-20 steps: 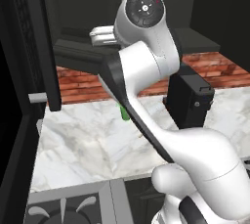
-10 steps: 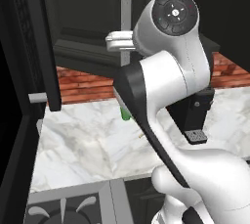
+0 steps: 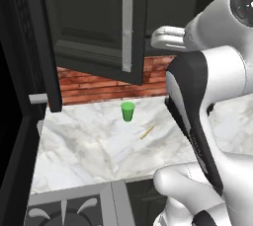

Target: Pick the pan from the cabinet and place it on the stove. Then turn on the stove burner for the pan.

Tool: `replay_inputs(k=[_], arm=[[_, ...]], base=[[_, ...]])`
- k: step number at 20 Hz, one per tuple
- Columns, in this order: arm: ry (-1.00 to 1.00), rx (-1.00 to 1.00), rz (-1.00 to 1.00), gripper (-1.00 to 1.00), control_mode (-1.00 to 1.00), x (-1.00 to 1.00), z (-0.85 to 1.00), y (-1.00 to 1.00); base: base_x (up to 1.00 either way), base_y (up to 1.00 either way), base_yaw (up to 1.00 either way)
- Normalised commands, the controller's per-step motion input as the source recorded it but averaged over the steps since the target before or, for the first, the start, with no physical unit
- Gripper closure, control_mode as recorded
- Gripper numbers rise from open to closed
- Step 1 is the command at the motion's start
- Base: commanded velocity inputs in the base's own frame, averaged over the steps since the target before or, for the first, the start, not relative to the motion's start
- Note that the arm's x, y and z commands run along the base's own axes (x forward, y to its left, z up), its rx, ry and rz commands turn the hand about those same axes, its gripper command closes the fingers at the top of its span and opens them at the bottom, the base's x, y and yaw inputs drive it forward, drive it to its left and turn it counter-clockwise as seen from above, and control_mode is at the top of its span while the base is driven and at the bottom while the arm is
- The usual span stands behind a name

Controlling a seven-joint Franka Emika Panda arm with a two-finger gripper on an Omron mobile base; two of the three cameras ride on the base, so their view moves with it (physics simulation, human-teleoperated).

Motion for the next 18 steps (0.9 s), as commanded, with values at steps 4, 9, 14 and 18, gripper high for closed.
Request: replay_inputs(k=[4,9,14,18], arm=[[0.01,0.14,0.0,-1.0,-1.0,0.0,-0.21,-0.47],[0.02,0.21,0.02,-1.0,-1.0,0.22,-0.12,-0.33],[0.0,0.27,0.09,-1.0,-1.0,0.47,-0.14,-0.27],[0.0,0.28,0.13,-1.0,-1.0,0.59,-0.24,-0.05]], base=[[0.0,0.0,0.0],[0.0,0.0,0.0],[0.0,0.0,0.0],[0.0,0.0,0.0]])
